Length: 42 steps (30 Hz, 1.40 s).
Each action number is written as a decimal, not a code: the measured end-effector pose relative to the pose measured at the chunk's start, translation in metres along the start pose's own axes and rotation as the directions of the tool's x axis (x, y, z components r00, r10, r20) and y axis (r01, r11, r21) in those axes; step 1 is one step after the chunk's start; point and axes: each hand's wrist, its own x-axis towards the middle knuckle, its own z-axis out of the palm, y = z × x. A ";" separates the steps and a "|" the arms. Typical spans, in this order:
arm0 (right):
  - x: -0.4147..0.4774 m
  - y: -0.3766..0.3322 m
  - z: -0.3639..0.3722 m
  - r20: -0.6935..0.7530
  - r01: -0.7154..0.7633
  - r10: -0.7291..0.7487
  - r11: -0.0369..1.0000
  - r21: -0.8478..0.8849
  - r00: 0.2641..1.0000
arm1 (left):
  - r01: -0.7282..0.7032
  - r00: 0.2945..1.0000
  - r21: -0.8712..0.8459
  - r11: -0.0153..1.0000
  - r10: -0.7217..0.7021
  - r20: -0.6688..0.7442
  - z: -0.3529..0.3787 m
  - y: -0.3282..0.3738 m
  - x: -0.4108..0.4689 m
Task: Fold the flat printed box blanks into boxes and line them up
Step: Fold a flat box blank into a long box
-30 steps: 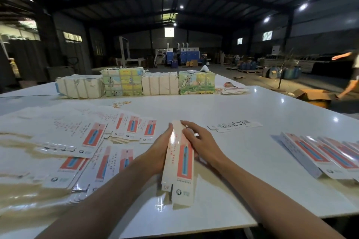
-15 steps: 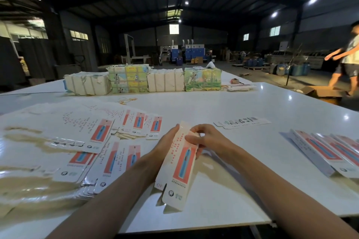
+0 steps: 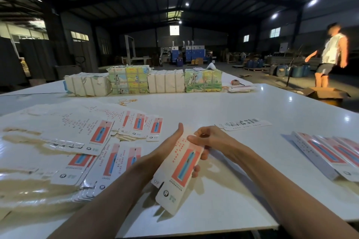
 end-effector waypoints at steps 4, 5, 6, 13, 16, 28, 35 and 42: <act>-0.006 -0.003 0.000 0.085 0.014 -0.021 0.997 0.075 0.996 | -0.039 0.998 -0.006 0.999 0.040 0.058 -0.001 0.001 0.001; -0.007 -0.004 0.001 0.079 0.030 -0.040 0.992 0.121 0.996 | -0.074 0.997 -0.012 0.997 0.075 0.028 -0.001 0.001 0.001; -0.007 -0.006 0.002 0.067 0.044 -0.056 0.985 0.167 0.996 | -0.093 0.995 -0.035 0.995 0.094 0.031 0.000 0.001 0.001; -0.011 -0.015 0.001 -0.024 0.125 -0.124 0.935 0.331 0.992 | -0.107 0.984 -0.110 0.988 0.121 0.129 0.012 0.007 -0.003; -0.013 -0.018 0.002 -0.030 0.174 -0.177 0.901 0.397 0.984 | -0.085 0.995 -0.107 0.991 0.090 0.048 0.021 0.007 -0.001; -0.012 -0.015 0.018 -0.153 0.146 -0.077 0.846 0.513 0.985 | -0.312 0.941 -0.249 0.917 0.261 -0.216 0.016 -0.006 0.010; -0.014 -0.012 0.024 -0.206 0.209 -0.133 0.886 0.413 0.970 | -0.295 0.852 0.096 0.951 0.307 -0.424 0.024 -0.012 0.007; -0.013 -0.012 0.021 -0.334 0.249 -0.156 0.933 0.260 0.930 | -0.324 0.738 0.603 0.729 0.593 -0.321 0.028 -0.010 0.003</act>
